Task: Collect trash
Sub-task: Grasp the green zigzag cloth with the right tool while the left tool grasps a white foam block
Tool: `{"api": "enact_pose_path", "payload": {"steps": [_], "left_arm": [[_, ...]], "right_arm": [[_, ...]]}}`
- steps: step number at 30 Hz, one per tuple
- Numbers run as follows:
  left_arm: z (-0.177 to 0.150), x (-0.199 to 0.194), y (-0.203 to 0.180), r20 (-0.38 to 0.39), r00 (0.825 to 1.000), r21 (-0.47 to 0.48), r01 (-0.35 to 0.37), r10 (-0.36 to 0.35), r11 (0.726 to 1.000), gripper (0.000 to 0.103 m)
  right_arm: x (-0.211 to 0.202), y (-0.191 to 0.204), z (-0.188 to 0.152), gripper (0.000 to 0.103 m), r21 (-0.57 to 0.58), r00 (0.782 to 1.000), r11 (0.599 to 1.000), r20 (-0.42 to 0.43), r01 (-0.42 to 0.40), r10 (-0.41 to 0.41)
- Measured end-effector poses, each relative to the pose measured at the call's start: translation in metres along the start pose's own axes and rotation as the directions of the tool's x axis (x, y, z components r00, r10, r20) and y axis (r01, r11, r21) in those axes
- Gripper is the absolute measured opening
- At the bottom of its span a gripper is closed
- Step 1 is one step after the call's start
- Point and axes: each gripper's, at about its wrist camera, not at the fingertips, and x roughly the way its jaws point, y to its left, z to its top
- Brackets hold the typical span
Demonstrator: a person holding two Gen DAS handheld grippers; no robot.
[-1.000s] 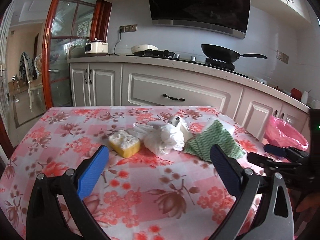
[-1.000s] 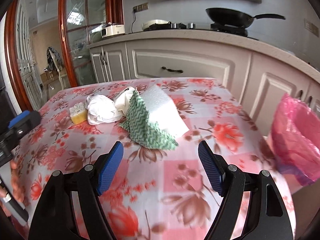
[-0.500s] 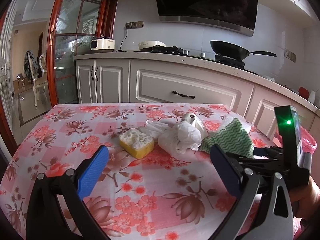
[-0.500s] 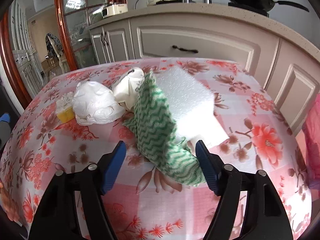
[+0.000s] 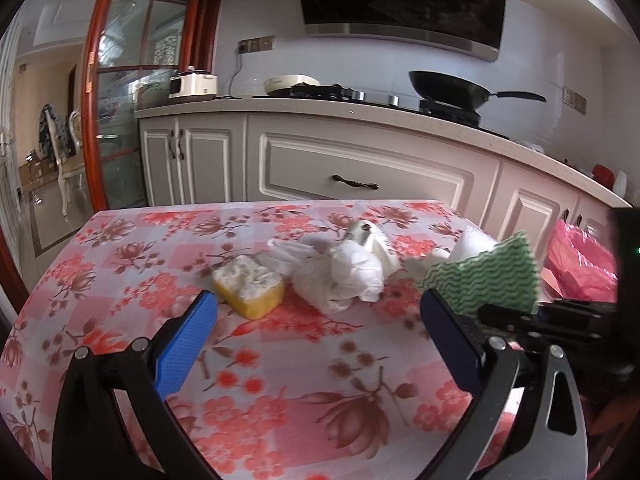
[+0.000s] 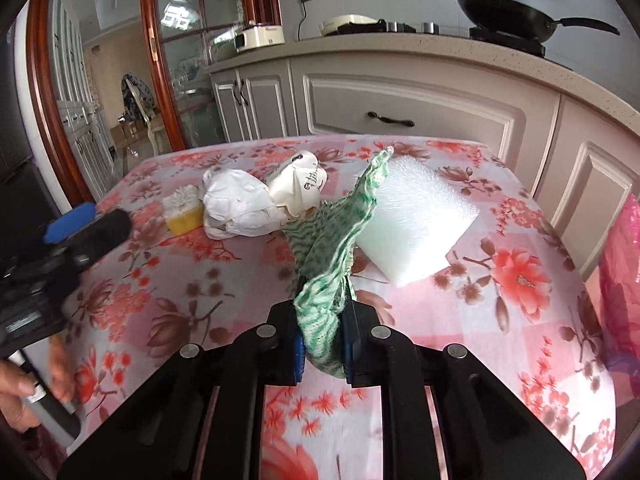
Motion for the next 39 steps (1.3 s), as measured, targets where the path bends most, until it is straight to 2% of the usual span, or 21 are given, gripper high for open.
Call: {"api": "enact_pose_path", "payload": {"steps": [4,12,17,23,26,31,34,39], "left_arm": [[0.005,0.015,-0.016,-0.018,1.0,0.014,0.021,-0.02,1.0,0.098],[0.017,0.042,-0.049,-0.034,0.998,0.055,0.05,-0.048,0.997,0.098],[0.017,0.052,-0.078,-0.052,0.994,0.066,0.102,-0.099,0.993,0.098],[0.011,0.053,-0.119,-0.058,0.986,0.133,0.162,-0.156,0.978,0.098],[0.012,0.06,-0.141,-0.077,0.976,0.133,0.212,-0.203,0.968,0.098],[0.021,0.072,-0.182,-0.071,0.966,0.144,0.257,-0.249,0.956,0.098],[0.022,0.082,-0.204,-0.076,0.963,0.144,0.265,-0.257,0.953,0.098],[0.022,0.108,-0.24,-0.107,0.966,0.154,0.251,-0.236,0.956,0.098]], "right_arm": [[-0.031,-0.011,-0.008,0.015,0.019,0.999,1.0,0.043,-0.012,0.011],[-0.077,-0.046,-0.02,0.015,0.101,0.995,0.995,0.099,0.024,-0.034],[-0.104,-0.062,-0.024,0.015,0.116,0.988,0.992,0.139,0.048,-0.064],[-0.112,-0.093,-0.037,0.015,0.189,0.981,0.976,0.134,0.113,-0.139],[-0.118,-0.106,-0.04,0.015,0.21,0.974,0.967,0.14,0.145,-0.177],[-0.133,-0.129,-0.043,0.015,0.246,0.96,0.951,0.159,0.187,-0.23],[-0.137,-0.139,-0.046,0.015,0.244,0.95,0.943,0.158,0.227,-0.27],[-0.145,-0.16,-0.056,0.015,0.291,0.946,0.928,0.149,0.235,-0.287]]}}
